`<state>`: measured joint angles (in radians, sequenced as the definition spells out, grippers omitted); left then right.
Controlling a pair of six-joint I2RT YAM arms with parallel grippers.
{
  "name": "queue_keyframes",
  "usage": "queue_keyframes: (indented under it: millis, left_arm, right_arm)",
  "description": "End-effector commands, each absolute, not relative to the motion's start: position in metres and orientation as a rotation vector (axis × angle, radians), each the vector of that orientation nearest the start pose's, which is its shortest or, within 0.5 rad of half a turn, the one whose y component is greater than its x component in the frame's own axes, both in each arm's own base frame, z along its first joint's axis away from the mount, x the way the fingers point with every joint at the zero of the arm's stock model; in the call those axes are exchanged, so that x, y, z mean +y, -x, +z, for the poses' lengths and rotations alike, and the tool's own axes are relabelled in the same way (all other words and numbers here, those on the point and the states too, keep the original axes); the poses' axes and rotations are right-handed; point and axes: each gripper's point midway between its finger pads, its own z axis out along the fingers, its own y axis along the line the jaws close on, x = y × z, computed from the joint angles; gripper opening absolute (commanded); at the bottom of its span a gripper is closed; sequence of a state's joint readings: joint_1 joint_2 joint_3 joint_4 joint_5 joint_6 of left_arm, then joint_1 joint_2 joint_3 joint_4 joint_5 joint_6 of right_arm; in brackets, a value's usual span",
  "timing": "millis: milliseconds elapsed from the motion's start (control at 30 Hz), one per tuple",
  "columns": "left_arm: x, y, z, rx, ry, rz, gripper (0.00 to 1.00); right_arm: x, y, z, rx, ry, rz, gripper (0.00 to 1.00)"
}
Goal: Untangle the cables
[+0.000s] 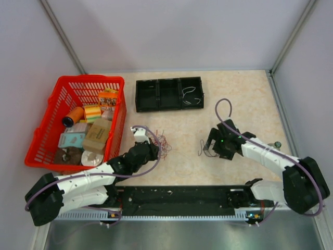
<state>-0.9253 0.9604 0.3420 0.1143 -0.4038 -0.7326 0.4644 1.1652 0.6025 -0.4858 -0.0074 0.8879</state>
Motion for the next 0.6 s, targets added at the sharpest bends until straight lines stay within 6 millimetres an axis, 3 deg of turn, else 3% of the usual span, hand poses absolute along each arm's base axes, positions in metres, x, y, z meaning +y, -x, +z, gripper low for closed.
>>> queue_keyframes:
  millis: [0,100,233,300,400,567]
  left_arm:
    - [-0.231,-0.225,0.115,2.017,0.044,-0.69,0.0]
    - [-0.231,-0.224,0.114,2.02,0.04,-0.693,0.0]
    - [-0.23,-0.223,0.114,2.015,0.045,-0.7,0.0]
    - [-0.23,-0.223,0.115,2.011,0.045,-0.702,0.0]
    - [-0.23,-0.223,0.116,2.008,0.046,-0.708,0.0]
    - [-0.229,-0.221,0.116,2.007,0.047,-0.716,0.0]
  right_arm:
    - [0.161,-0.237,0.043,2.638,-0.348,0.331,0.93]
    - [0.164,-0.24,0.035,2.646,-0.25,0.221,0.91]
    - [0.158,-0.245,0.034,2.622,-0.149,-0.016,0.78]
    - [0.159,-0.246,0.03,2.634,-0.128,-0.038,0.62]
    - [0.159,-0.248,0.024,2.639,-0.103,-0.076,0.55]
    - [0.163,-0.268,0.033,2.558,-0.054,-0.083,0.22]
